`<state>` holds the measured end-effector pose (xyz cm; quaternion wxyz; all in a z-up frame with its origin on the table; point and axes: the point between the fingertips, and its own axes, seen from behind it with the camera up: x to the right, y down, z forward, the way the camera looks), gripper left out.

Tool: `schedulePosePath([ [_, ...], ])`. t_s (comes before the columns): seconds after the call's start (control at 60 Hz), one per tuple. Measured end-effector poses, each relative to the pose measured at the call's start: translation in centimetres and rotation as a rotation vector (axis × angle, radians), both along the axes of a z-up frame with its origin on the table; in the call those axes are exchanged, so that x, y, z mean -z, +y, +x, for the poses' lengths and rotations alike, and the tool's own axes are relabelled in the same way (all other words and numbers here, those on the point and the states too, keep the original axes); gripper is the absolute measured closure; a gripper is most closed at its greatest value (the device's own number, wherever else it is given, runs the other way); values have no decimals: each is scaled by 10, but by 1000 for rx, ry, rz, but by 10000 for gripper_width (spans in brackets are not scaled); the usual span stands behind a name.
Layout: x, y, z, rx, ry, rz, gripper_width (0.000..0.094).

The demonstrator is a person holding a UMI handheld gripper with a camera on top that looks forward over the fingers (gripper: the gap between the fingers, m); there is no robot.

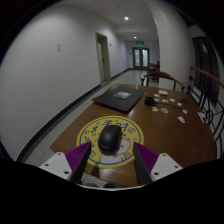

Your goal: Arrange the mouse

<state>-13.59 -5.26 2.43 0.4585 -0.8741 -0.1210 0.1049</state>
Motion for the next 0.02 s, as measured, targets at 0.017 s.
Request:
schedulePosePath([
  [0.017, -2, -3, 4, -3, 5, 3, 93],
])
